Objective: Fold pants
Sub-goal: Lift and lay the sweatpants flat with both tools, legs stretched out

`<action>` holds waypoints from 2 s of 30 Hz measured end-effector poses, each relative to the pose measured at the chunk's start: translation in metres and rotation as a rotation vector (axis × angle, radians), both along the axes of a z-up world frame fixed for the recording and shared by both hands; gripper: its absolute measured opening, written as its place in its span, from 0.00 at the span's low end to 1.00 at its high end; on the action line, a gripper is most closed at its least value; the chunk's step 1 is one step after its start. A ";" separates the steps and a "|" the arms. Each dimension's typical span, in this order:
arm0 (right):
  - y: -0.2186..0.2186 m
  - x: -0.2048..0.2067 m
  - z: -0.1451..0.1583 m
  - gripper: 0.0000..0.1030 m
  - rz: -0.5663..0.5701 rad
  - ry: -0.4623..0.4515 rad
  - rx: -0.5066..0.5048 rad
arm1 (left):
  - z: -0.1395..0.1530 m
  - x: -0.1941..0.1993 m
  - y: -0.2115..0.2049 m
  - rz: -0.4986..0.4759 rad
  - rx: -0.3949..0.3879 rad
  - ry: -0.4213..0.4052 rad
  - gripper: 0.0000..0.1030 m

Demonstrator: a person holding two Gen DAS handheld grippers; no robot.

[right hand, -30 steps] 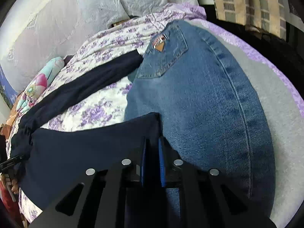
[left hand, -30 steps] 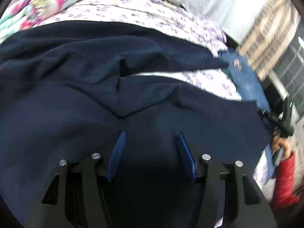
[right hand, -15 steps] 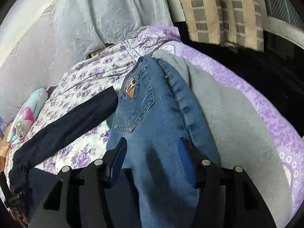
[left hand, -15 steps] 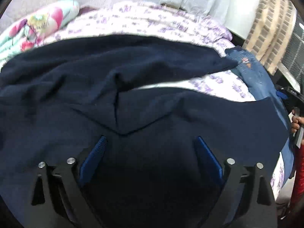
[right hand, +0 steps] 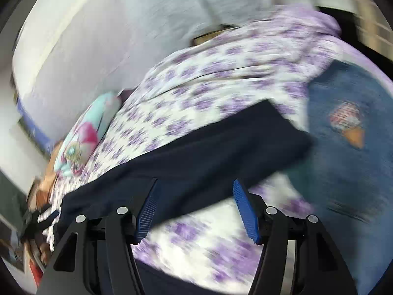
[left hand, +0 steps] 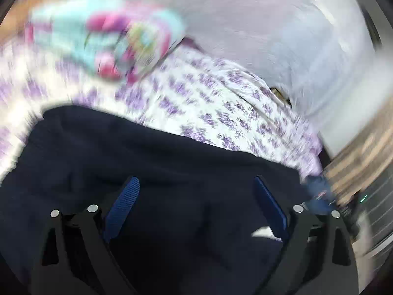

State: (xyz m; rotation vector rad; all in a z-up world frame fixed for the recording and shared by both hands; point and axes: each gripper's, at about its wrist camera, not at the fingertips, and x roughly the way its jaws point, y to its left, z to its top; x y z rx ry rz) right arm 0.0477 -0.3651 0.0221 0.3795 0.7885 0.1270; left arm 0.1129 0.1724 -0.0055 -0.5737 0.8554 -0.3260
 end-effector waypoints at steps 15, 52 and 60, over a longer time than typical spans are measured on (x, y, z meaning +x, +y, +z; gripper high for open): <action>0.071 0.046 -0.020 0.58 0.292 -0.016 -0.252 | 0.027 0.033 0.076 0.126 0.247 -0.041 0.93; 0.219 -0.174 0.013 0.07 0.601 -0.263 -0.454 | 0.006 -0.108 0.129 0.097 -0.157 -0.239 0.50; 0.205 -0.180 -0.043 0.08 0.608 -0.139 -0.321 | -0.033 -0.192 0.140 0.198 -0.277 -0.132 0.60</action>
